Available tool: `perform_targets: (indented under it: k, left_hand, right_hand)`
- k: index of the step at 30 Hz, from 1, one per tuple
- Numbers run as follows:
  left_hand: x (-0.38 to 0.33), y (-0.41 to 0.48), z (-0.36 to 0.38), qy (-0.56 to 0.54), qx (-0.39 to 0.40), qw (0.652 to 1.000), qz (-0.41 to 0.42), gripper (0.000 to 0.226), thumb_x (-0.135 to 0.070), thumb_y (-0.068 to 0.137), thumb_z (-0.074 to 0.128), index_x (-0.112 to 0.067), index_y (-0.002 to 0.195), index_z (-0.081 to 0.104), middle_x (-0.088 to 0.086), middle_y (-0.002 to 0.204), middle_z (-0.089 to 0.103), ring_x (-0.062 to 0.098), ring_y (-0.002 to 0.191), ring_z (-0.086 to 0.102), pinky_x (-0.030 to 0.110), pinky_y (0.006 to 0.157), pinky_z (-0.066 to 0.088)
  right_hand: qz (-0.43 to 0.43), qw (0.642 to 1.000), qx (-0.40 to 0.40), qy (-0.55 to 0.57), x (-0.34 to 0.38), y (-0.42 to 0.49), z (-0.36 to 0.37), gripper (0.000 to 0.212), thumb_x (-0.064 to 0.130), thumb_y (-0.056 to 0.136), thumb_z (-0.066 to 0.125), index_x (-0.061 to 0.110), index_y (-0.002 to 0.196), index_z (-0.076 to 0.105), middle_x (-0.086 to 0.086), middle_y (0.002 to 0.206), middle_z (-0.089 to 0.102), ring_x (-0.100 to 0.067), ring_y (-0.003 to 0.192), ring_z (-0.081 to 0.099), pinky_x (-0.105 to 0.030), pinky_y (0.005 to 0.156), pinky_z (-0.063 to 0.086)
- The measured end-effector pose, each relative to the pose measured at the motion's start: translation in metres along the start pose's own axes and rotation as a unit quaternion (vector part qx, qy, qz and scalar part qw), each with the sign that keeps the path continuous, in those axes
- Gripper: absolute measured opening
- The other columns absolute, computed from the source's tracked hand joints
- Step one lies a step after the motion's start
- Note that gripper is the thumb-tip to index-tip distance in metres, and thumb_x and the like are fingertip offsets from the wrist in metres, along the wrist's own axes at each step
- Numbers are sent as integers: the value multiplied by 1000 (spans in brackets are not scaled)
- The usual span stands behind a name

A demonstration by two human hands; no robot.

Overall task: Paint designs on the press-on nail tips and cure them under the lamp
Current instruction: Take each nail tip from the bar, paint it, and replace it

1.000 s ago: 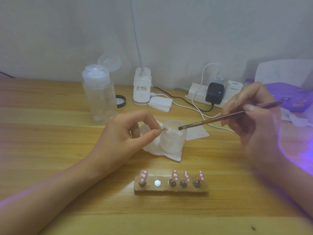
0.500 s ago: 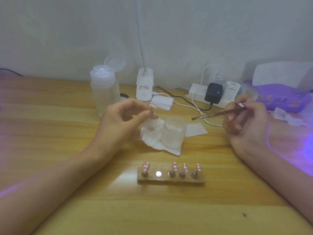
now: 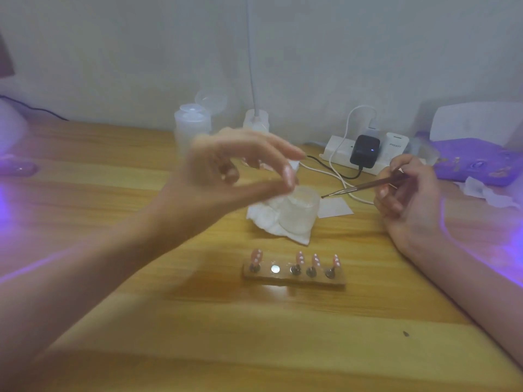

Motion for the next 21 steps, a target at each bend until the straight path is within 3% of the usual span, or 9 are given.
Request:
perform_targets:
  k: [2, 6, 15, 21]
  left_hand:
    - [-4, -14, 13, 66, 73, 995, 13, 5, -35, 79, 77, -33, 82, 74, -12, 110, 67, 12, 96, 55, 17, 74, 37]
    - [-2, -43, 35, 139, 143, 980, 9, 5, -42, 77, 78, -40, 81, 74, -16, 108, 58, 15, 100, 48, 15, 90, 35]
    - [25, -55, 37, 161, 100, 976, -112, 2, -38, 79, 73, -39, 80, 74, -18, 102, 53, 7, 108, 41, 12, 89, 32]
    - [42, -64, 39, 156, 79, 972, -160, 8, -41, 78, 72, -38, 85, 73, -20, 99, 55, 1, 112, 39, 27, 97, 36]
  right_hand:
    - [0, 1000, 4, 1, 0, 1, 0, 26, 6, 93, 30, 17, 75, 46, -4, 51, 48, -8, 32, 23, -17, 35, 15]
    - [-1, 1000, 8, -5, -1, 1, 0, 25, 7, 92, 31, 17, 75, 47, -4, 50, 49, -9, 33, 22, -16, 35, 18]
    - [2, 1000, 3, -18, -3, 2, -1, 29, 9, 93, 33, 19, 73, 51, -4, 52, 51, -9, 32, 22, -16, 35, 20]
    - [-6, 999, 24, -36, -2, 0, 0, 37, 9, 94, 34, 22, 66, 56, -3, 52, 50, -9, 34, 23, -17, 36, 18]
Point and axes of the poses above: each hand's wrist, its own y-axis towards the middle knuckle, its own z-axis out of the palm, x = y × z, the point moved 7 cm from there along y, towards the middle knuckle
